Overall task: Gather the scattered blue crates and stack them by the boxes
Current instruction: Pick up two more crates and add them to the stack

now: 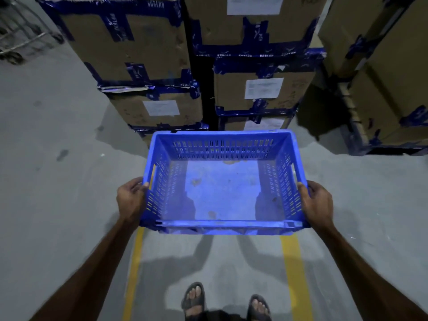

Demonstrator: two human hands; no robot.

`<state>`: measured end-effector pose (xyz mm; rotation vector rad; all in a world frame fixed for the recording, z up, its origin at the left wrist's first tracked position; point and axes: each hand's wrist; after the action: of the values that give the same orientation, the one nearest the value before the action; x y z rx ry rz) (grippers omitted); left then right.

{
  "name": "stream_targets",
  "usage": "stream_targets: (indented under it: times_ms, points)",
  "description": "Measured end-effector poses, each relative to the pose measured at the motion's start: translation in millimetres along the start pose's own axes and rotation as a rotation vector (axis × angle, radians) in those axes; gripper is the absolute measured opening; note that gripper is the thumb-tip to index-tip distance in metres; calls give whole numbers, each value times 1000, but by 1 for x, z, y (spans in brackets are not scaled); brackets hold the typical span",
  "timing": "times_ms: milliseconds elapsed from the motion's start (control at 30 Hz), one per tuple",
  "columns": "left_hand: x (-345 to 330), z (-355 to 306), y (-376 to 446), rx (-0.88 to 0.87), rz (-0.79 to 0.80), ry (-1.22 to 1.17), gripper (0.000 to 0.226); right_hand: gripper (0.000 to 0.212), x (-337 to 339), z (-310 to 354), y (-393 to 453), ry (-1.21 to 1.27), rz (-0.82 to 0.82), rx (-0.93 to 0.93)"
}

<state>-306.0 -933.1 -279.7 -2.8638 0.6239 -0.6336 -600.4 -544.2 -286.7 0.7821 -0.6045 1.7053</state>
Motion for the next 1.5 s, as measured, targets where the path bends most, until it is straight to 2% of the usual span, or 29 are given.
stream_targets:
  times_ms: [200, 300, 433, 600, 767, 900, 967, 1033, 1133, 1233, 1300, 1367, 1400, 1500]
  points:
    - [-19, 38, 81, -29, 15, 44, 37, 44, -70, 0, 21, -17, -31, -33]
    - [-37, 57, 119, -43, 10, 68, 32, 48, -104, -12, 36, -42, -42, -48]
    - [-62, 79, 153, -77, 4, 81, 21, 42, -134, -24, 52, -59, -55, -49]
    - [-80, 108, 178, -97, -3, 130, 23, 49, -161, -44, 67, -56, -64, -22]
    - [-89, 123, 177, -113, -40, 160, 25, 39, -179, -58, 73, -6, -59, -47]
    - [-93, 125, 166, -238, -64, 243, 27, 33, -184, -70, 81, 18, -101, -45]
    - [-94, 123, 160, -412, -97, 405, 31, 35, -183, -70, 82, -11, -91, -33]
    - [-96, 124, 152, -622, -94, 619, 39, 39, -182, -71, 79, -130, -95, 27]
    - [-109, 128, 132, -809, 8, 794, 39, 43, -176, -67, 64, -374, -139, 175]
    - [-120, 135, 111, -921, 201, 749, 38, 41, -175, -67, 45, -397, -204, 472]
    - [-120, 141, 101, -923, 280, 671, 41, 40, -176, -68, 33, -340, -87, 679]
    - [-120, 149, 97, -954, 253, 657, 54, 40, -180, -71, 23, -281, 64, 790]
    - [-120, 154, 96, -982, 229, 669, 60, 41, -182, -73, 20, -275, 83, 833]
    - [-120, 165, 87, -1077, 155, 723, 65, 45, -187, -77, 13, -262, 13, 916]
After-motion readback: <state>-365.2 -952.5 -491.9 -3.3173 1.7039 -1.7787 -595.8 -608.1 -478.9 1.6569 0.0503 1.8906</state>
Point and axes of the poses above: each hand's wrist, its own y-axis towards the middle knuckle, its own x-axis out of the back of the hand, z = x × y, and after that the axes turned 2 degrees about -y, right-handed
